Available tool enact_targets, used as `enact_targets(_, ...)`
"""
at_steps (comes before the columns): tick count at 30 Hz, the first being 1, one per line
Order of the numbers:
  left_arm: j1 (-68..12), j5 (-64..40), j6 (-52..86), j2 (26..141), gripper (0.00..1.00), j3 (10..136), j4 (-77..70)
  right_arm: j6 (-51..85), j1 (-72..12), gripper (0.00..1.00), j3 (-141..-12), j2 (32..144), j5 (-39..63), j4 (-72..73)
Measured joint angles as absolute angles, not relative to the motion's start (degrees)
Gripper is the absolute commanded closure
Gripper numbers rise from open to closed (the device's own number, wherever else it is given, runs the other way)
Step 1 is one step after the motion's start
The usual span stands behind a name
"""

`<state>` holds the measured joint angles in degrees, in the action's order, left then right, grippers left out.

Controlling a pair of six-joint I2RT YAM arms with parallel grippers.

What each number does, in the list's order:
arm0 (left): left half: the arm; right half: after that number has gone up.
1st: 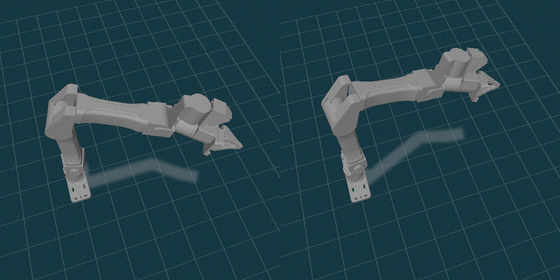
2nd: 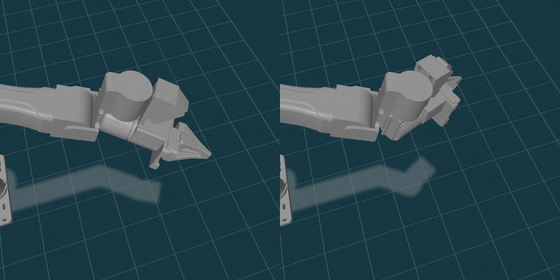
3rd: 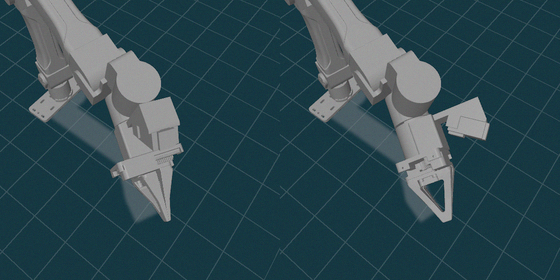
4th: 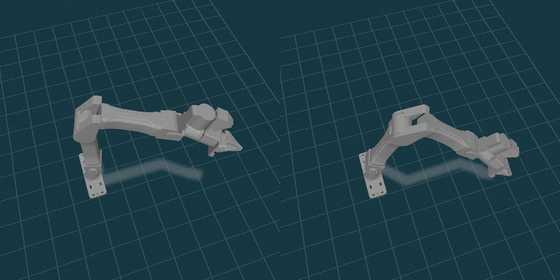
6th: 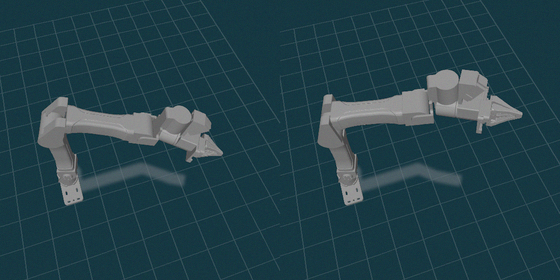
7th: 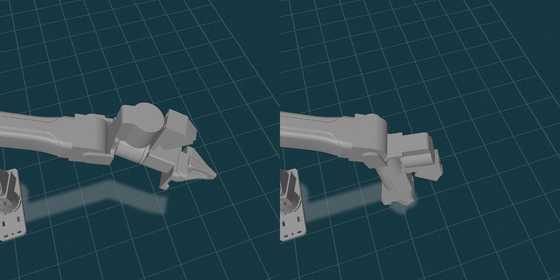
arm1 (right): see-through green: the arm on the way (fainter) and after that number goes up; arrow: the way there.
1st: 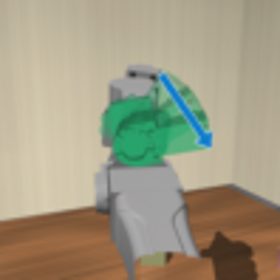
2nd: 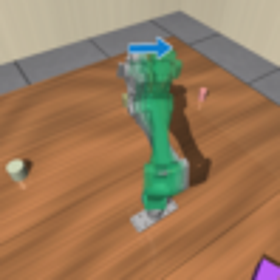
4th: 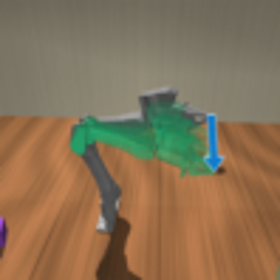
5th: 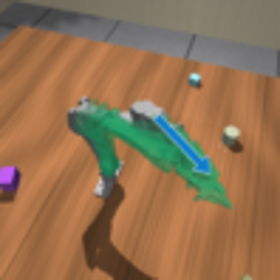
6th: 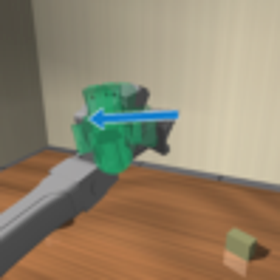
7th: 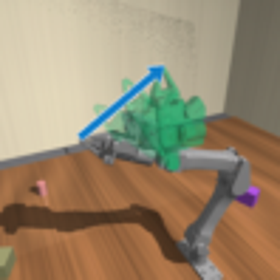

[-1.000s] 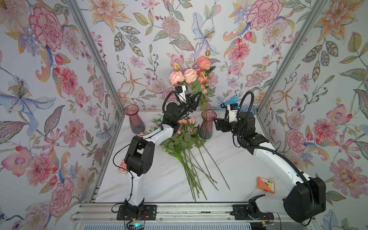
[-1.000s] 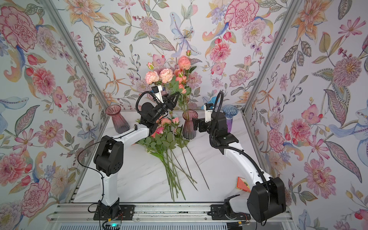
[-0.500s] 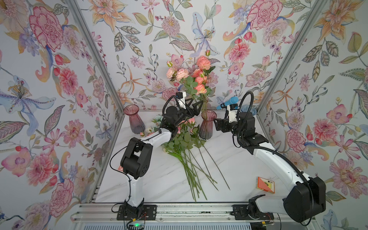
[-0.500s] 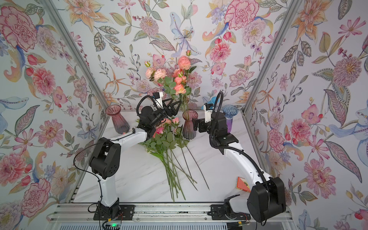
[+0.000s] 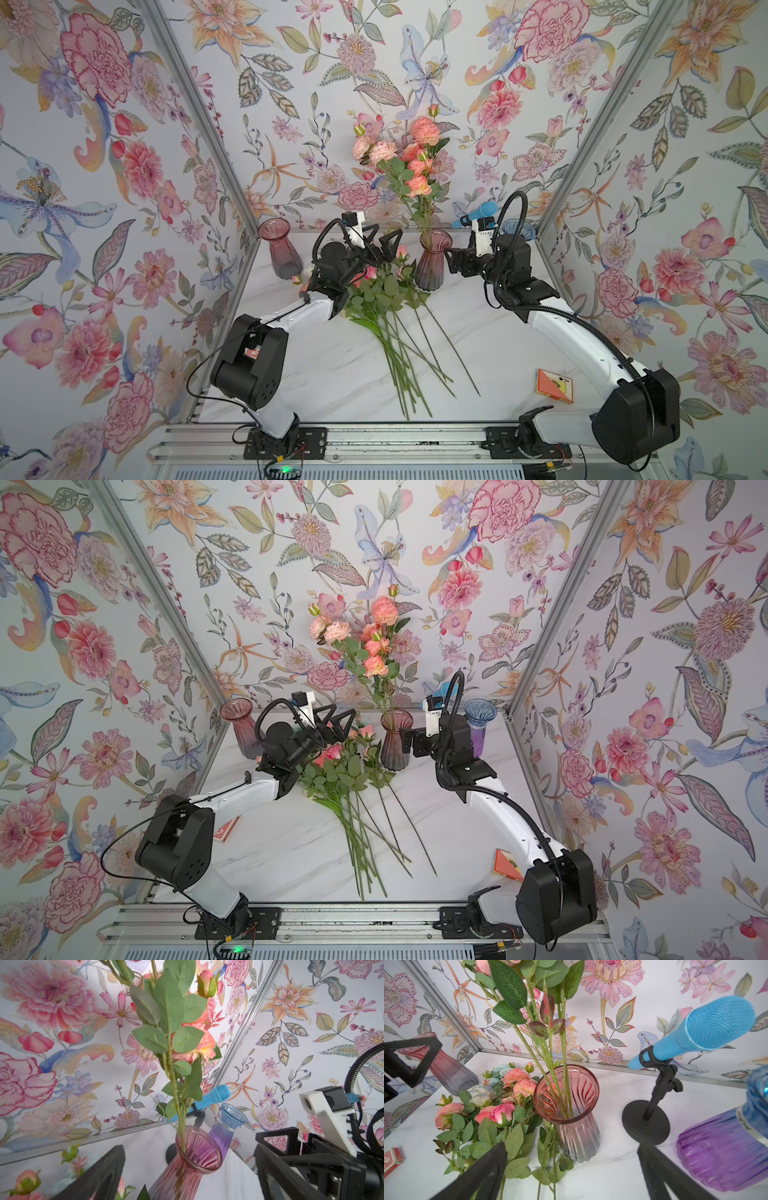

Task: Place the pink flowers into the vase
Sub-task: Place the flower in the vase, then pick up the flower at the center of the board.

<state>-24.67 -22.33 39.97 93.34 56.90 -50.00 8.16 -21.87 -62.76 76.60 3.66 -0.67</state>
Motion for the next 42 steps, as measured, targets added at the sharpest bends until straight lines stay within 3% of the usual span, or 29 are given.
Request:
enact_targets(11, -22.4, -14.5, 55.4, 78.6, 0.01, 36.7, -42.7, 3.2, -33.8, 0.01, -59.2, 76.1, 3.7, -0.6)
enact_targets(19, -16.7, -14.9, 71.0, 80.8, 0.10, 23.0, -46.5, 1.9, -39.2, 0.01, -56.8, 75.9, 3.4, 0.5)
enact_targets(32, -13.6, -16.3, 80.6, 86.6, 0.11, 18.3, -55.8, 1.8, -40.3, 0.01, -55.4, 75.3, 1.5, 1.7)
enact_targets(42, -10.2, -16.7, 77.2, 73.3, 0.08, 15.7, -46.0, 1.7, -40.3, 0.01, -55.3, 75.8, 1.2, 3.2)
